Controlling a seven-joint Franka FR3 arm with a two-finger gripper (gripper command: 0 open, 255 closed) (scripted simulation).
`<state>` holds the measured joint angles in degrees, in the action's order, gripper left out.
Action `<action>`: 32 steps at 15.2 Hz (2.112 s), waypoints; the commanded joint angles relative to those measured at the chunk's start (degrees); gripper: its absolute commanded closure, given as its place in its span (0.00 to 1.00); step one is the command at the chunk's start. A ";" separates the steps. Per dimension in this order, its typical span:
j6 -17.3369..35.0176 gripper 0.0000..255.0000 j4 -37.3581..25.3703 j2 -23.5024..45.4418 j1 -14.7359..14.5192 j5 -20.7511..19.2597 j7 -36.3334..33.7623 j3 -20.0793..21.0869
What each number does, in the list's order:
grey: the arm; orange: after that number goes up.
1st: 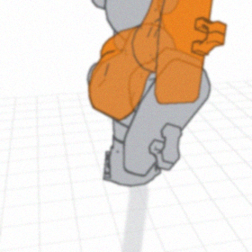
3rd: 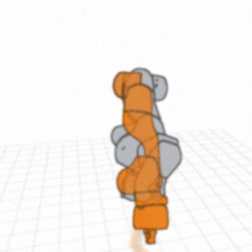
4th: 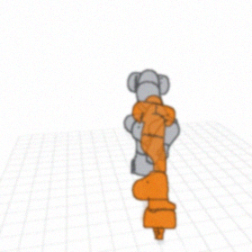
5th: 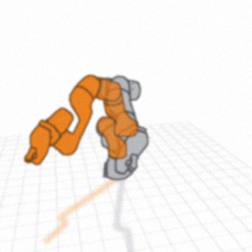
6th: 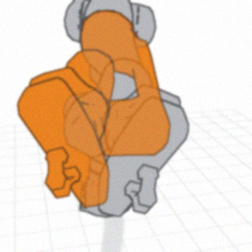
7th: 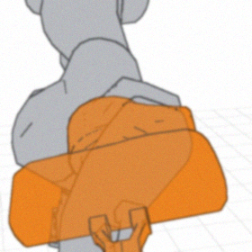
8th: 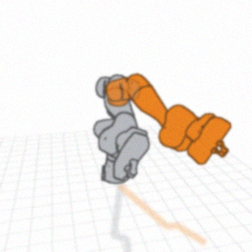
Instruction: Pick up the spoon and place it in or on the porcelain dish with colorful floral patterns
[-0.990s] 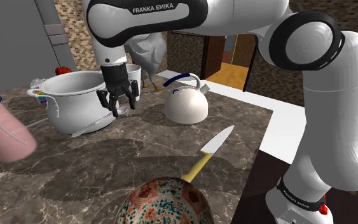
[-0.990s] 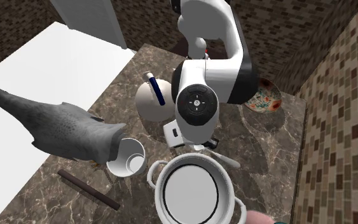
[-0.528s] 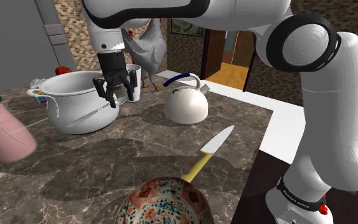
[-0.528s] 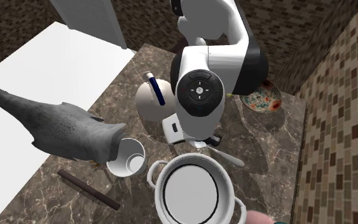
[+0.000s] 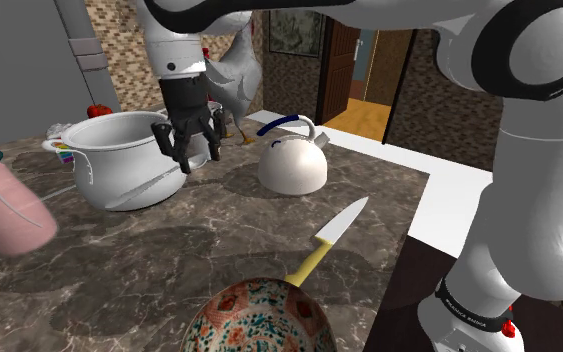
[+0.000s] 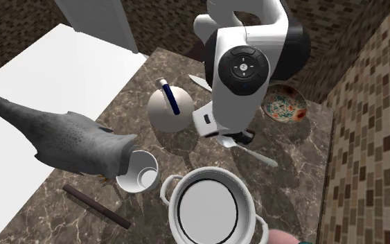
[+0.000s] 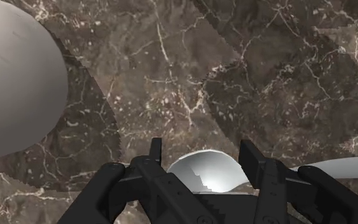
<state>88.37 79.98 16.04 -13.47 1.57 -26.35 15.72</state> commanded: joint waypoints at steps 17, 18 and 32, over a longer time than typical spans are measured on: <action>6.81 1.00 36.31 -32.25 -5.95 11.61 -9.68 6.28; 6.77 1.00 37.50 -33.69 -6.49 12.34 -10.40 6.74; 13.90 1.00 49.51 -39.68 -9.67 16.74 -13.25 10.33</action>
<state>101.44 128.64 -23.64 -23.13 18.23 -39.83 26.02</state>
